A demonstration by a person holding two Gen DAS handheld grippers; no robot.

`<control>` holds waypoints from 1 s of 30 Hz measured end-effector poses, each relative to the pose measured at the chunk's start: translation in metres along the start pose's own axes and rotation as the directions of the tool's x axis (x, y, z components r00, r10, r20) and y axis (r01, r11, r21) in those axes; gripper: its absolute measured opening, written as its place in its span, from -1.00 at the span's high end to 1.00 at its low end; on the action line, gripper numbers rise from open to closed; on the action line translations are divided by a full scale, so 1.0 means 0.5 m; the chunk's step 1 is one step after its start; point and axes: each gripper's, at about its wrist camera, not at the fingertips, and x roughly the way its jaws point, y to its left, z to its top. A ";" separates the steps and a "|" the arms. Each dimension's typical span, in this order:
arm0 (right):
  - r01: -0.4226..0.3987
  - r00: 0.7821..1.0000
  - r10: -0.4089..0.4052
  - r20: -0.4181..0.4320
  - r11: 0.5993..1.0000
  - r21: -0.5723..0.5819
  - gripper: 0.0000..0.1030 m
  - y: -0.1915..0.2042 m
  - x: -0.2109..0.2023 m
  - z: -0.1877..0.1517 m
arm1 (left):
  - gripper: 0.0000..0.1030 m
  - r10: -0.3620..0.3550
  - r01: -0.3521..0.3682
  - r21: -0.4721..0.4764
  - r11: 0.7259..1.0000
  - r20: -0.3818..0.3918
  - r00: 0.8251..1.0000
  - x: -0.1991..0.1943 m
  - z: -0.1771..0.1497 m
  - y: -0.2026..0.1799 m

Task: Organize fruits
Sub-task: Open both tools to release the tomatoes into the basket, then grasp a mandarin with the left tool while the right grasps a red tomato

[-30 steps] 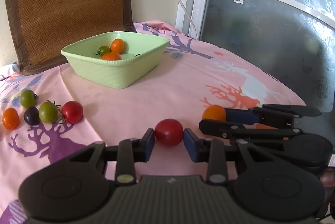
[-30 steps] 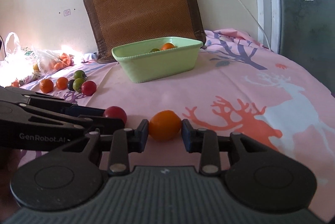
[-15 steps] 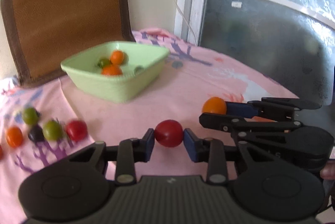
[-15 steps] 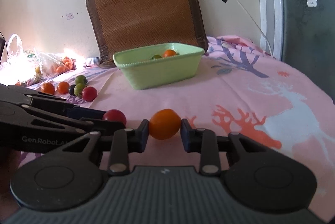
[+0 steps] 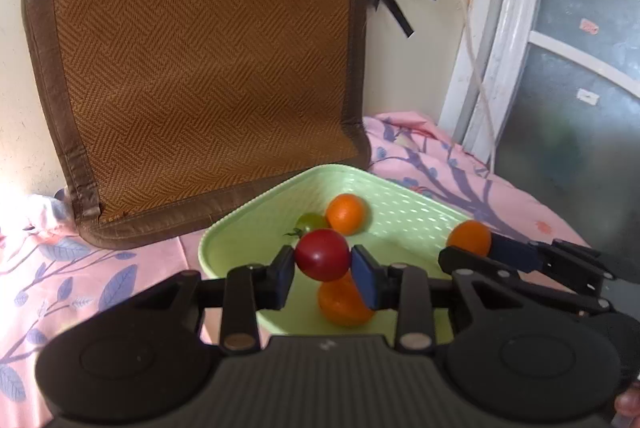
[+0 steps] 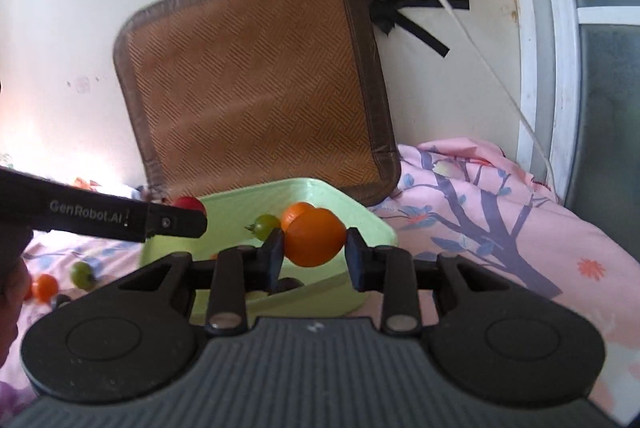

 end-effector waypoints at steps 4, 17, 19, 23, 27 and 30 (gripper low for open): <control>0.021 1.000 -0.020 0.013 0.999 -0.028 0.29 0.007 0.014 -0.007 | 0.18 0.022 -0.022 0.006 1.000 -0.014 1.000 0.025 -0.006 0.000; -0.055 0.995 0.052 0.085 0.998 0.037 0.10 0.031 -0.096 -0.008 | 0.18 0.094 -0.075 -0.120 0.990 0.169 0.981 -0.267 -0.077 0.122; -0.115 0.992 0.112 0.064 0.992 0.049 0.12 0.054 -0.118 -0.023 | 0.18 0.161 -0.139 -0.142 0.980 0.161 0.974 -0.320 -0.120 0.158; -0.244 0.968 0.248 -0.041 0.967 0.078 0.17 0.118 -0.133 -0.059 | 0.18 0.274 -0.246 -0.226 0.943 0.101 0.956 -0.381 -0.206 0.232; -0.313 0.941 0.321 -0.111 0.946 0.079 0.19 0.185 -0.130 -0.079 | 0.18 0.287 -0.259 -0.284 0.923 0.061 0.956 -0.397 -0.258 0.283; -0.314 0.941 0.315 -0.120 0.949 0.026 0.18 0.229 -0.125 -0.081 | 0.03 0.272 -0.249 -0.263 0.932 0.051 0.961 -0.381 -0.262 0.292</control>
